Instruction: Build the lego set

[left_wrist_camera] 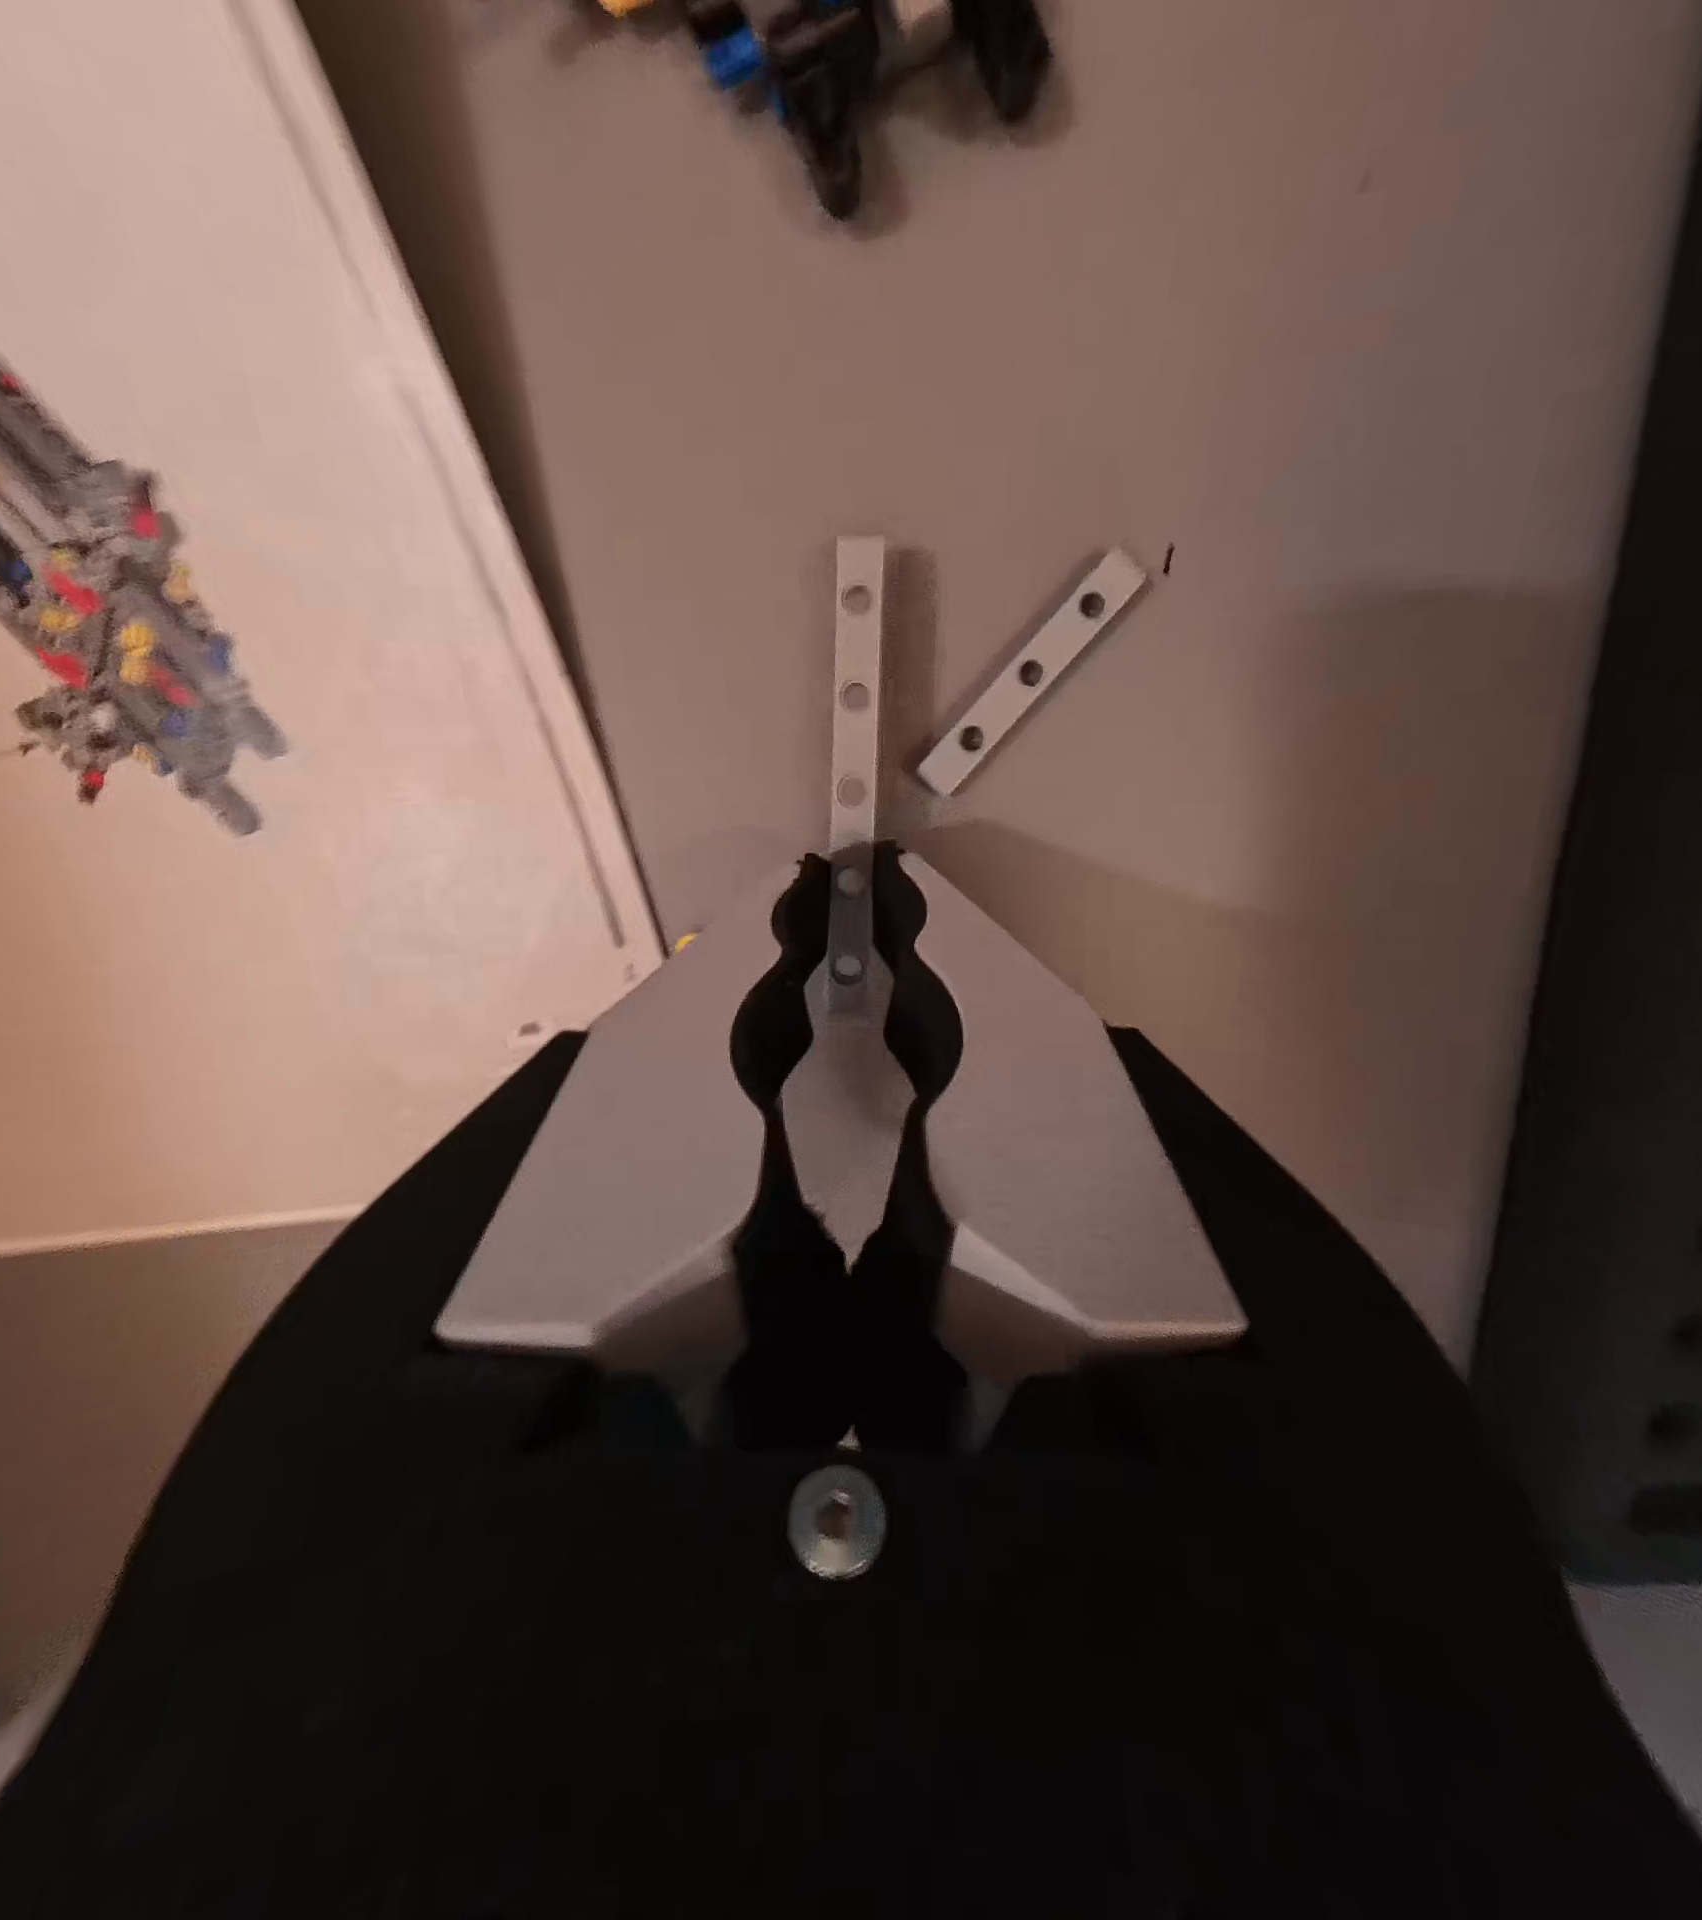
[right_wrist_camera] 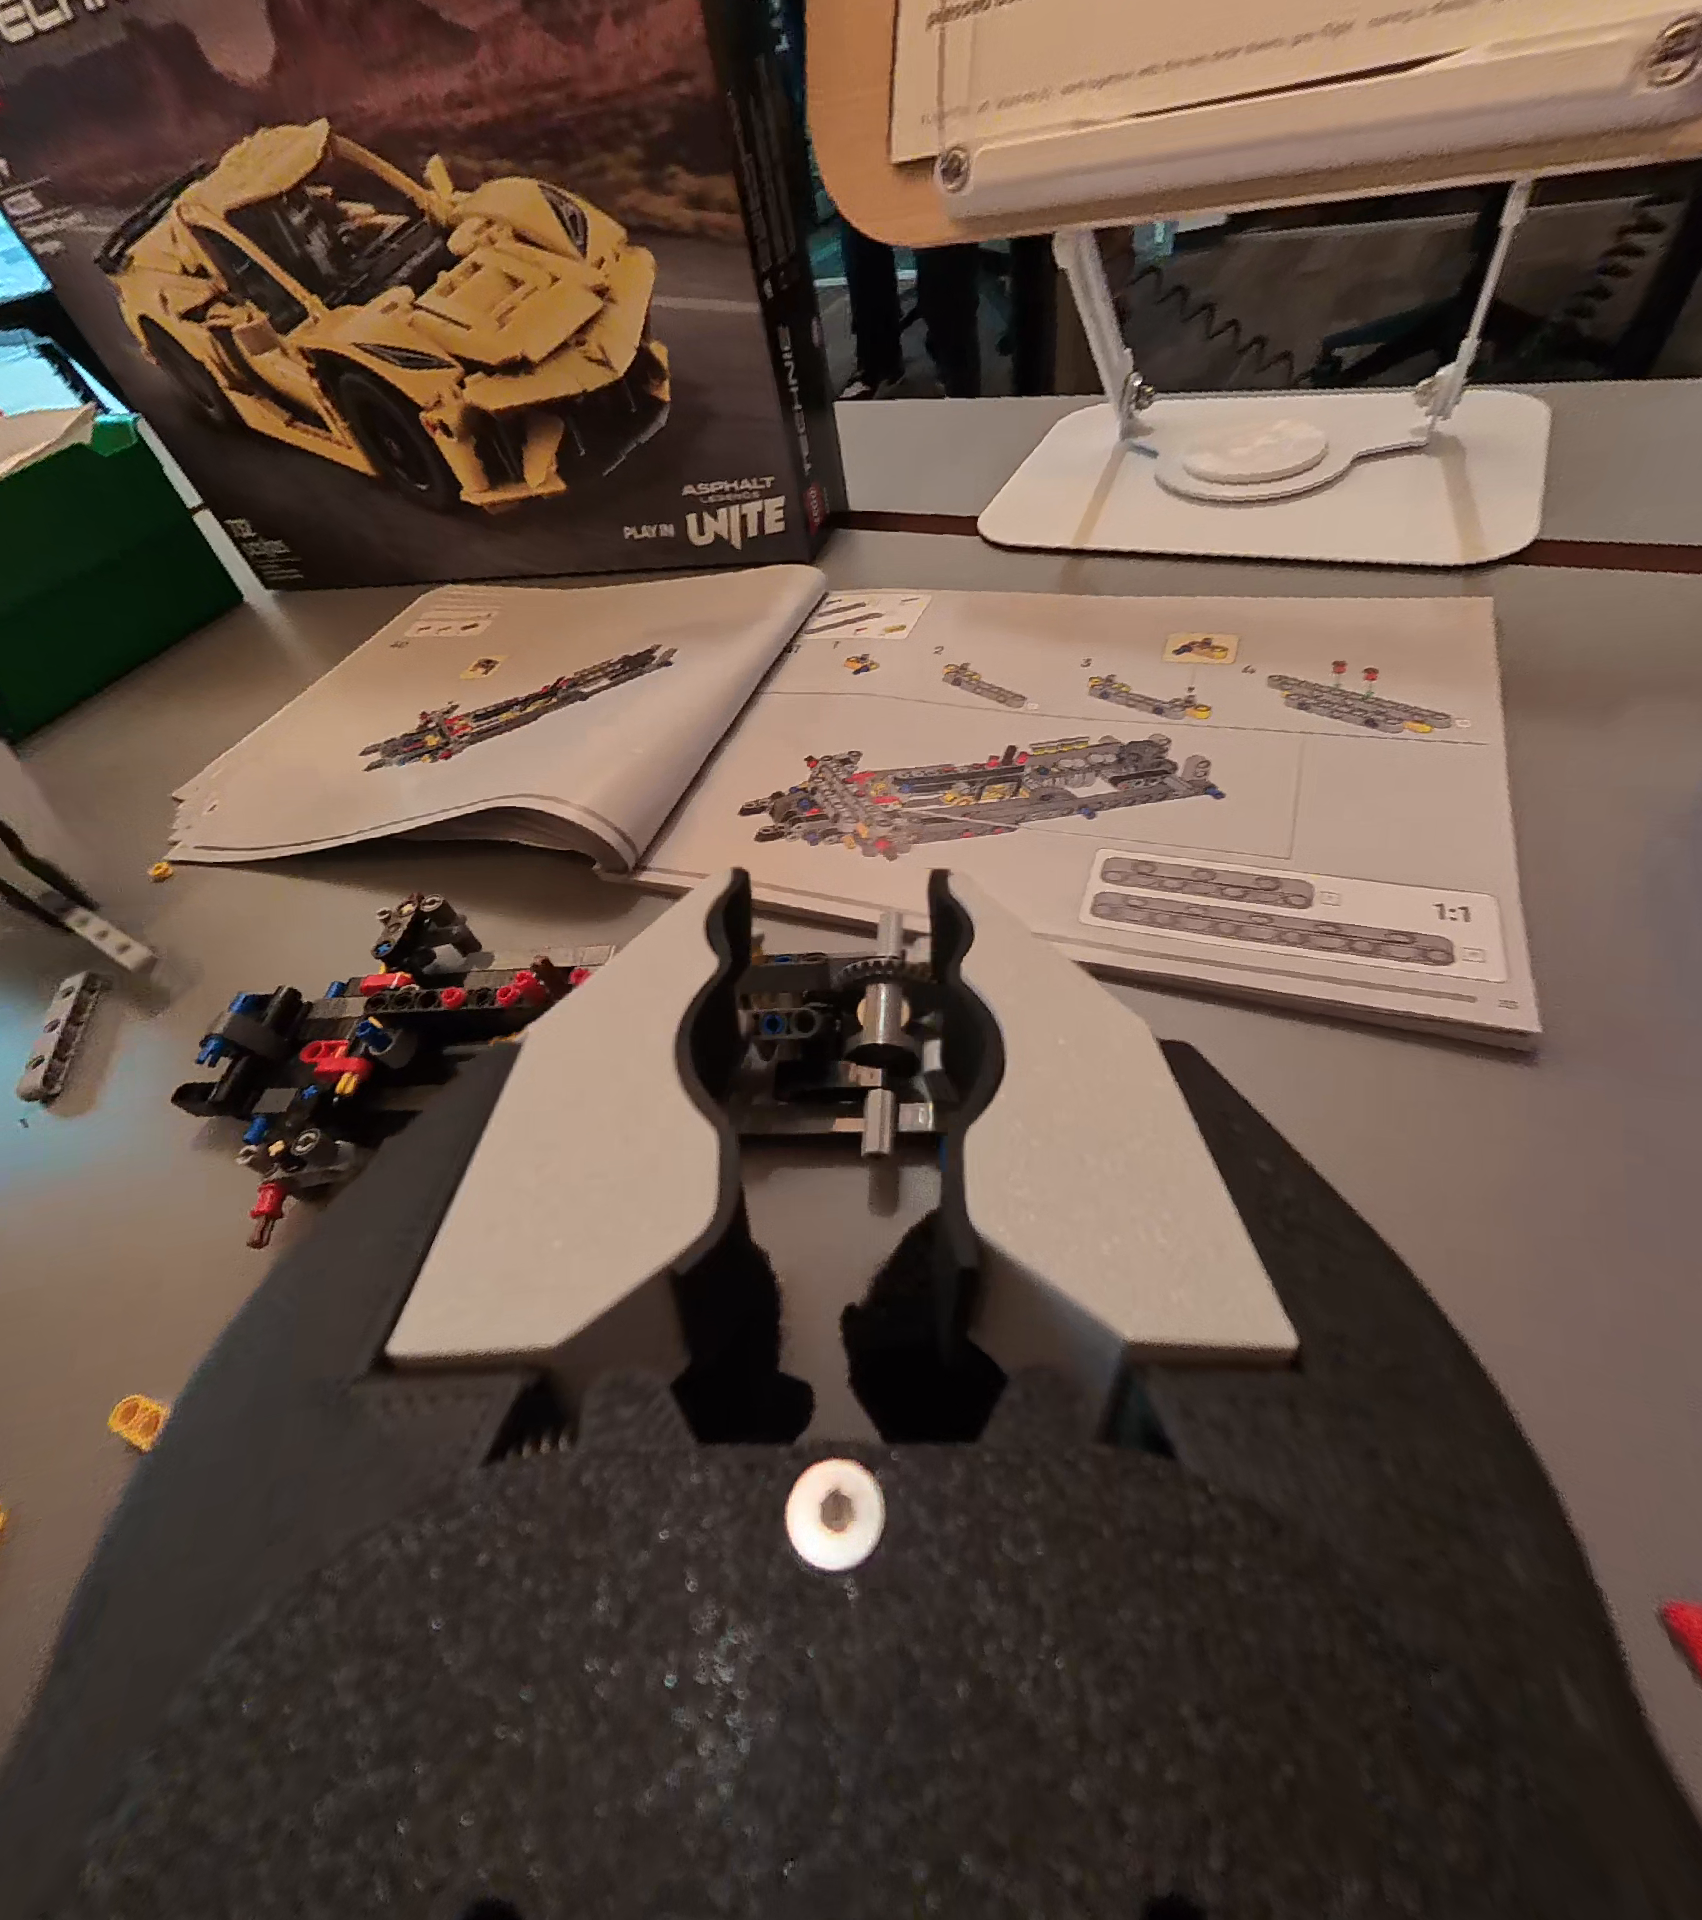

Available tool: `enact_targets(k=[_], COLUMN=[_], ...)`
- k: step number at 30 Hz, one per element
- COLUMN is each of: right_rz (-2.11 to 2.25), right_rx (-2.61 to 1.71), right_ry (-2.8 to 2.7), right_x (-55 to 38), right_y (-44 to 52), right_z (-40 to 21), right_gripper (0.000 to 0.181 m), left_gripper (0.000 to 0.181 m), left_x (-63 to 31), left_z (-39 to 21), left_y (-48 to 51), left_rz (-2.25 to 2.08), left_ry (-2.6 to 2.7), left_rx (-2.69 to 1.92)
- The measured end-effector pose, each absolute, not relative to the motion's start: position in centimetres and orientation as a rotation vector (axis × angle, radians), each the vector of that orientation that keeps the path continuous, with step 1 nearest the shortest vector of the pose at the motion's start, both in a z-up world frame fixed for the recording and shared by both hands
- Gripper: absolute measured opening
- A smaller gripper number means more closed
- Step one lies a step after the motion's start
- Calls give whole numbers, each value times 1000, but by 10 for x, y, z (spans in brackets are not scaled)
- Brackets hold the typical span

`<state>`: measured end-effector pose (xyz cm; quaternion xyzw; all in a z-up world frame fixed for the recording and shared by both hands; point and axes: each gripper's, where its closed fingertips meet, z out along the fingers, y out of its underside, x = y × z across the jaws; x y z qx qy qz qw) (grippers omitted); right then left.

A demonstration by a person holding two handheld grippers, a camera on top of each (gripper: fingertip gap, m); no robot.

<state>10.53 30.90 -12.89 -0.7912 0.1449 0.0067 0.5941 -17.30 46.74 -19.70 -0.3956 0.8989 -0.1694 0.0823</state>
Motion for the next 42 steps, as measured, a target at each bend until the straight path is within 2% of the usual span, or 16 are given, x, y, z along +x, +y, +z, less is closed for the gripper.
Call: enact_targets(k=[3, 6, 8, 13, 17, 23, 42], right_rz=[41, 104, 77, 45, 69, 150, 214], right_rx=[-1855, -1895, -1910, -1899, -1862, -1852, -1857], right_ry=[352, 315, 285, 270, 281, 273, 279], right_x=[103, 86, 80, 71, 71, 65, 61], right_y=[309, 315, 316, 299, 289, 292, 295], right_z=[-130, -132, -131, -132, -128, -128, -131], right_gripper=[31, 31, 31, 26, 25, 25, 24], left_gripper=[6, 6, 6, 6, 6, 6, 6], left_x=[-138, -50, 16, 146, 197, 201, 192], left_z=[-156, -97, -84, -139, -186, -206, -207], left_y=[474, 451, 424, 345, 327, 324, 328], left_rz=[-625, -852, -914, -795, -562, -349, -312], left_ry=[2495, 2265, 2203, 2532, 2644, 2664, 2716], left_rx=[-1262, -1342, -1448, -1446, -1469, -1440, -1414])
